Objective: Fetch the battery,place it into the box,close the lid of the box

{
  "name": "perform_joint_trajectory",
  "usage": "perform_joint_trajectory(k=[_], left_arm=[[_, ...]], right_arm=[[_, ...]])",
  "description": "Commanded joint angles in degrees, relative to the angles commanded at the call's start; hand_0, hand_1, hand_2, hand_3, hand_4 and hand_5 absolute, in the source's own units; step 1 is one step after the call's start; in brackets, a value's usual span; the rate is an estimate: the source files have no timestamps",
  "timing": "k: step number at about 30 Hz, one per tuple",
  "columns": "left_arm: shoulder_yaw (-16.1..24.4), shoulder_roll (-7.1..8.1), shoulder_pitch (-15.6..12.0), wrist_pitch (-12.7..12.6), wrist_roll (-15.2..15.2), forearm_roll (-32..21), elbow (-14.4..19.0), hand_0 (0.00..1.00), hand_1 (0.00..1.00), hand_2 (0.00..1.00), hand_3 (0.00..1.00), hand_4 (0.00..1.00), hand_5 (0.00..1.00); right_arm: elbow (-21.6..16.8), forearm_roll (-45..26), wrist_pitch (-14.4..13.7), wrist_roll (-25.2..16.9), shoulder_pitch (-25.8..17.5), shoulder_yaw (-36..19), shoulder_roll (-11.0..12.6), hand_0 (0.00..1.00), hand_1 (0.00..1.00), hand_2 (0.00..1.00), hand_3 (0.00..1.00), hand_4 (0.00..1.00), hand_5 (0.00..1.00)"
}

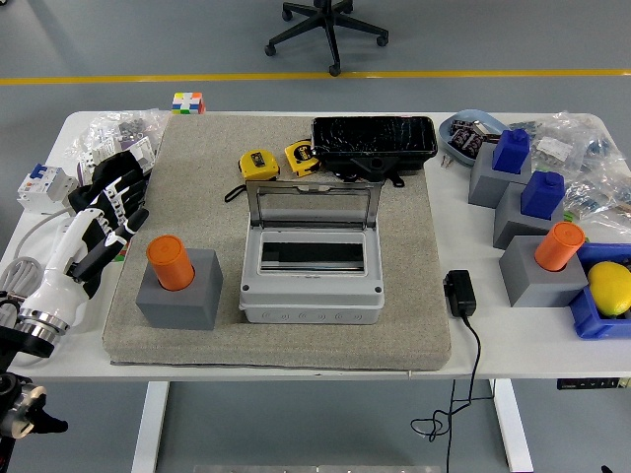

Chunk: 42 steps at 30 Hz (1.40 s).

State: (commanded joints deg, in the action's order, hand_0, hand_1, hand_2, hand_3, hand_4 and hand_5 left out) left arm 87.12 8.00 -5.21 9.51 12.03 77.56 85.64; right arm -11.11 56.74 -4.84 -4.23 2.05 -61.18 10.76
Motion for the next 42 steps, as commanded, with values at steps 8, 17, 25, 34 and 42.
perform_joint_trajectory(k=[8,17,25,34,42], left_arm=[[-0.9,-1.03,0.3,-1.8,0.8,0.2,0.4,0.970,0.998,0.998,0.998,0.998,0.471],[-1.6,-2.10,-0.5,-1.4,0.7,-2.5,0.9,0.948,0.998,0.998,0.998,0.998,0.626],[-2.6,-2.34,-0.1,-0.9,0.5,-2.1,0.4,0.933,0.998,0.998,0.998,0.998,0.602],[-3.4,-2.60,-0.1,-1.4,0.7,0.1,-1.0,0.897,0.966,0.986,0.998,0.998,0.530],[-3.3,-2.69,-0.7,-2.5,0.7,2.0,-1.3,0.880,0.944,0.955,0.988,0.998,0.514]], right_arm=[[0.0,0.1,0.0,0.0,0.1,-0.5,-0.1,0.867,0.867,0.844,0.864,0.998,0.998],[-0.1,0.1,0.0,0.0,0.2,-0.5,-0.1,0.867,0.866,0.844,0.862,0.998,0.998],[-0.1,0.2,0.0,0.1,0.2,-0.7,-0.1,0.866,0.866,0.841,0.862,0.998,0.998],[-0.1,0.2,0.1,0.1,0.4,-0.8,-0.1,0.865,0.864,0.840,0.860,0.998,0.998],[0.0,0.1,0.1,0.0,0.2,-0.6,-0.1,0.865,0.863,0.839,0.858,0.998,0.998]])
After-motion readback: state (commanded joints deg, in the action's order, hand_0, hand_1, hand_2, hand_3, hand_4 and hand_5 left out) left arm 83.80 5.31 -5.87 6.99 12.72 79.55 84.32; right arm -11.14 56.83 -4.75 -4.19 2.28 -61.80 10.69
